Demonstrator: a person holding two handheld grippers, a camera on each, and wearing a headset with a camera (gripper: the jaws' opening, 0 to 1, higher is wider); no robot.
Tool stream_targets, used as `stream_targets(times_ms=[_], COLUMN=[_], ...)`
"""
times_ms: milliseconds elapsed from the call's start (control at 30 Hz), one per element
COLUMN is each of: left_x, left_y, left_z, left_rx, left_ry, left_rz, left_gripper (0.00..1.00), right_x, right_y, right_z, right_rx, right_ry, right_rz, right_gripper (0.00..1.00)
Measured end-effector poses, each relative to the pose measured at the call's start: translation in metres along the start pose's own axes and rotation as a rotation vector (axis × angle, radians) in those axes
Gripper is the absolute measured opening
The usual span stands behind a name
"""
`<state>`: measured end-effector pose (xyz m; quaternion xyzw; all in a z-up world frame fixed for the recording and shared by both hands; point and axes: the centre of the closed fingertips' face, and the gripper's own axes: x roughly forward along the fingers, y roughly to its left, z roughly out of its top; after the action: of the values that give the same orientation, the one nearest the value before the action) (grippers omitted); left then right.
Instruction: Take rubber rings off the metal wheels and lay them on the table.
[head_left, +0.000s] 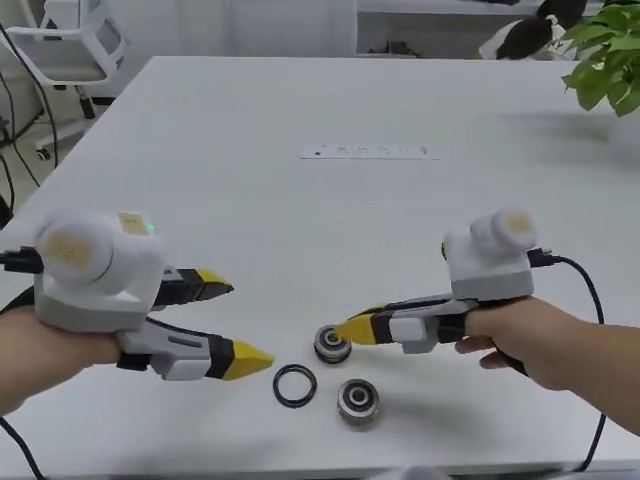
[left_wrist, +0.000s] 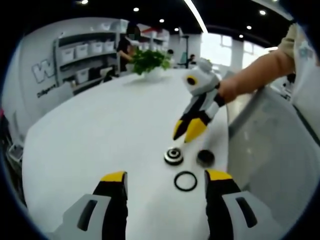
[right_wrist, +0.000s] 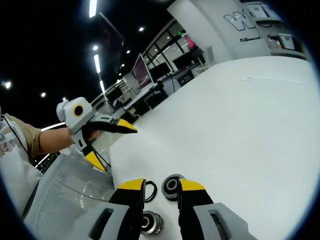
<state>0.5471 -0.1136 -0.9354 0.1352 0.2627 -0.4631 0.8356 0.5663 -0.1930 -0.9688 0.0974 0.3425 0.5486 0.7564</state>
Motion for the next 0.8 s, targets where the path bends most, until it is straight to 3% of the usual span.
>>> stream_targets(times_ms=[400,800], left_x=[0.02,0.043], left_y=[0.0,0.001], left_z=[0.01,0.008], left_rx=[0.004,0.014], left_ry=[-0.004,0.025], left_rz=[-0.026,-0.05], left_gripper=[0.6,0.57], right_x=[-0.009,-0.001], right_y=[-0.02,-0.023], right_z=[-0.004,-0.019], right_rx=[-0.087,-0.196], right_ry=[0.014,0.089], right_rz=[-0.066,-0.062], right_gripper=[0.28,0.25])
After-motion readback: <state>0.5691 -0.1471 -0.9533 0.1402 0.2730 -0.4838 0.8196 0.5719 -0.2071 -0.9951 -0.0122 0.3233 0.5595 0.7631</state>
